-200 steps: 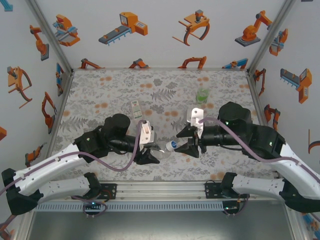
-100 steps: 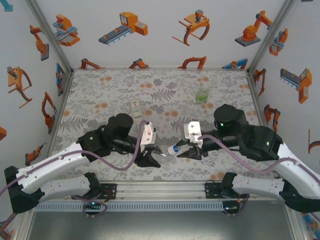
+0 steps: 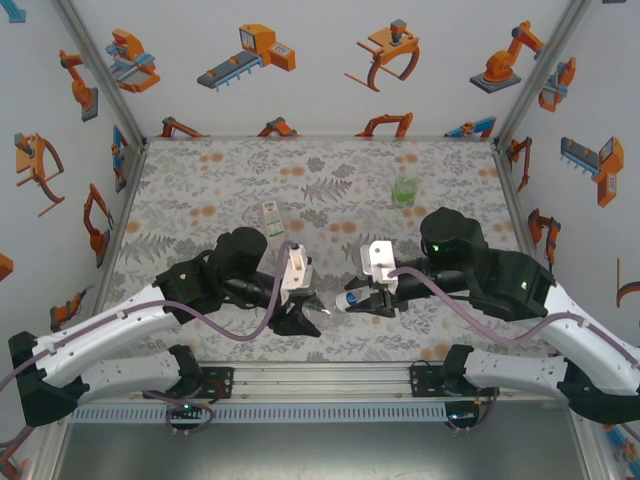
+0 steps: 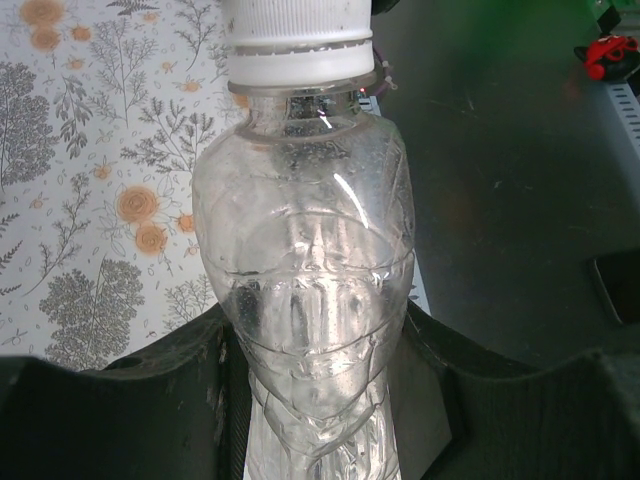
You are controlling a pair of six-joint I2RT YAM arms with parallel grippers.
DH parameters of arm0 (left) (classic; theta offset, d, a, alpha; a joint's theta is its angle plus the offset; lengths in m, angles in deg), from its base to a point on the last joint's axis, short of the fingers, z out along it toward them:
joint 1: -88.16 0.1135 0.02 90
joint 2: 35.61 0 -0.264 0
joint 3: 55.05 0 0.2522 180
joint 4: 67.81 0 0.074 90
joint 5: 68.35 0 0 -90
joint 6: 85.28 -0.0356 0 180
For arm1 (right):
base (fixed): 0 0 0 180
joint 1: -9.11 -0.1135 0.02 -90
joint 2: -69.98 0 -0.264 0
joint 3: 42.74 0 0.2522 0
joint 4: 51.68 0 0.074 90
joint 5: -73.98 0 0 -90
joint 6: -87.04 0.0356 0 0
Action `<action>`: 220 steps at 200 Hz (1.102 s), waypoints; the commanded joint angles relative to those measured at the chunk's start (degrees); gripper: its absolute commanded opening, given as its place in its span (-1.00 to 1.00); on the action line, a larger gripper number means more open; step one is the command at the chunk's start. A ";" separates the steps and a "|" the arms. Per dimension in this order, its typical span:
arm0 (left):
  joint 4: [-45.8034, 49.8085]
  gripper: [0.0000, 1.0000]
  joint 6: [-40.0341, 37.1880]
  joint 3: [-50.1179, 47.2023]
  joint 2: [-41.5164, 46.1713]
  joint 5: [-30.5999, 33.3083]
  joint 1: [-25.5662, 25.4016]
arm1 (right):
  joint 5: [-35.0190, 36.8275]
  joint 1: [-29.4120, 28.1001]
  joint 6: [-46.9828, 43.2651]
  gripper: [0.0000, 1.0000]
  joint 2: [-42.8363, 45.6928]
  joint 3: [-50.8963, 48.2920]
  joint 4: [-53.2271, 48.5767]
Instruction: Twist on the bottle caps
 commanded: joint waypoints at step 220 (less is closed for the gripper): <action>-8.23 -1.00 0.56 -4.95 5.99 15.76 -0.27 | 25.99 -0.27 103.61 -1.00 2.17 -13.10 8.33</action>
